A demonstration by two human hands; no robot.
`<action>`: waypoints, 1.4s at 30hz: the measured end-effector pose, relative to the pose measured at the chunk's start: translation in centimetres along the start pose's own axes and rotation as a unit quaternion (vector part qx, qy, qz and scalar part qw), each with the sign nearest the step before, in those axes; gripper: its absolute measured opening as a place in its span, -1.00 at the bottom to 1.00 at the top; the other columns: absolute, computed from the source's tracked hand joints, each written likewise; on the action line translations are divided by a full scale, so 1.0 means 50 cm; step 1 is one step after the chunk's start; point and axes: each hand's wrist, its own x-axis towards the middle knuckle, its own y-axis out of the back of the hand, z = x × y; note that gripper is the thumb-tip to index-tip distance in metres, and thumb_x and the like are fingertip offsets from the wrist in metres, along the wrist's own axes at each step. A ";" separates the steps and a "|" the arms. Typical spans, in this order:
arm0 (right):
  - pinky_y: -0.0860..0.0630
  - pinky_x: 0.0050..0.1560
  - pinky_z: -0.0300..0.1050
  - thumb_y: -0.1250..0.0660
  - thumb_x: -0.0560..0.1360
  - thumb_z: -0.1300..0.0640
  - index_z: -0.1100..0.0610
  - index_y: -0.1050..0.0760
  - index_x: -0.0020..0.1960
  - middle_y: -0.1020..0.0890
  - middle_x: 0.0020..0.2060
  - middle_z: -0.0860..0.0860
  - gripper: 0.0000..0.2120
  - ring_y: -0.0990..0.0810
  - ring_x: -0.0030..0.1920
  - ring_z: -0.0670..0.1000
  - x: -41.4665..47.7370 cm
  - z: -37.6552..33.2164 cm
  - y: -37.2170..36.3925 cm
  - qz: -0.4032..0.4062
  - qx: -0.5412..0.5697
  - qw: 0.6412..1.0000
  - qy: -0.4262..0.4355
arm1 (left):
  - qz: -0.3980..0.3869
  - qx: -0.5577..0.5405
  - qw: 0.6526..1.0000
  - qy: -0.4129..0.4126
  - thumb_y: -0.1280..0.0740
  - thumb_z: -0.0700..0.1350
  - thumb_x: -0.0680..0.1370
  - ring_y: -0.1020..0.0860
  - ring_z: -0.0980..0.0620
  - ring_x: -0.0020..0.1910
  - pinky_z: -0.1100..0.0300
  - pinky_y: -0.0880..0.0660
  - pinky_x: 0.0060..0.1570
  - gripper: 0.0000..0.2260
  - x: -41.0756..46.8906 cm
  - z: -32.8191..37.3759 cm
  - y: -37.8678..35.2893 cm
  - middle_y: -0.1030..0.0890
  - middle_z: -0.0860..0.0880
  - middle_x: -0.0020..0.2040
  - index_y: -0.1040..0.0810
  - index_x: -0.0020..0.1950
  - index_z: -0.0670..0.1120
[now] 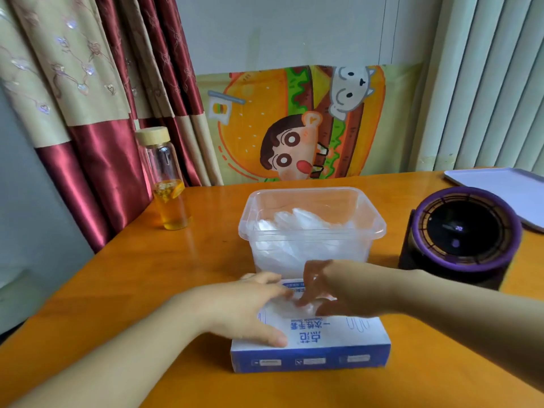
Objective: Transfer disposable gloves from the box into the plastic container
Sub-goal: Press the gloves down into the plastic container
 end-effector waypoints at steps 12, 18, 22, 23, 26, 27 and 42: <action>-0.48 -0.05 -0.23 -0.25 0.57 0.02 -0.02 -0.60 0.16 -0.48 0.15 -0.05 -0.77 -0.53 0.07 -0.01 0.023 -0.019 -0.024 0.064 -0.027 0.996 0.057 | 0.009 -0.036 0.999 -0.001 -0.34 0.24 0.48 0.05 0.12 0.52 0.15 -0.03 0.45 -0.29 0.001 -0.012 -0.021 0.06 0.21 0.55 -0.10 0.55 0.15; -0.51 -0.08 -0.16 -0.27 0.57 0.08 0.06 -0.60 0.10 -0.52 0.08 -0.03 -0.82 -0.55 0.00 -0.01 -0.006 -0.033 0.007 0.112 -0.076 0.987 0.084 | 0.015 -0.048 0.999 0.008 -0.35 0.26 0.45 0.02 0.14 0.52 0.17 -0.08 0.44 -0.27 0.002 -0.012 -0.023 0.03 0.27 0.54 -0.10 0.54 0.17; -0.51 -0.05 -0.11 -0.23 0.60 0.12 0.07 -0.52 0.10 -0.54 0.00 -0.04 -0.87 -0.53 -0.05 0.01 -0.010 -0.053 0.021 0.107 -0.106 0.984 0.100 | 0.018 -0.065 0.998 0.009 -0.39 0.24 0.44 -0.04 0.13 0.51 0.17 -0.12 0.41 -0.26 0.002 -0.011 -0.025 -0.03 0.26 0.52 -0.11 0.53 0.18; -0.49 -0.05 -0.12 -0.21 0.61 0.13 0.06 -0.50 0.11 -0.53 0.00 -0.04 -0.87 -0.53 -0.05 0.00 -0.008 -0.051 0.029 0.109 -0.106 0.984 0.090 | 0.019 -0.066 0.998 0.006 -0.39 0.23 0.44 -0.04 0.11 0.51 0.15 -0.12 0.43 -0.27 0.001 -0.010 -0.023 -0.05 0.24 0.52 -0.12 0.52 0.19; -0.45 -0.06 -0.19 -0.14 0.63 0.13 0.07 -0.47 0.15 -0.54 0.03 -0.05 -0.83 -0.55 -0.02 -0.01 0.001 -0.024 0.070 0.119 -0.095 0.988 0.017 | 0.018 -0.054 0.998 -0.012 -0.38 0.25 0.44 -0.07 0.06 0.51 0.03 -0.12 0.48 -0.27 0.000 -0.008 -0.018 -0.10 0.16 0.54 -0.11 0.52 0.21; -0.48 -0.03 -0.15 -0.15 0.62 0.12 0.07 -0.48 0.14 -0.56 0.02 -0.03 -0.83 -0.56 -0.03 0.01 0.002 -0.015 0.087 0.138 -0.083 0.987 -0.007 | 0.016 -0.055 0.998 -0.018 -0.38 0.25 0.44 -0.09 0.05 0.50 0.00 -0.13 0.48 -0.27 0.000 -0.008 -0.017 -0.12 0.15 0.53 -0.11 0.52 0.22; -0.45 0.27 0.14 -0.15 0.62 0.18 0.31 -0.47 0.25 -0.58 0.16 0.27 -0.70 -0.54 0.19 0.25 -0.032 0.017 0.143 0.162 0.517 0.836 -0.091 | 0.311 -0.399 0.859 -0.077 -0.48 0.29 0.26 -0.47 0.25 0.25 0.24 -0.46 0.22 -0.08 -0.044 0.018 0.104 -0.44 0.20 0.33 -0.11 0.51 0.20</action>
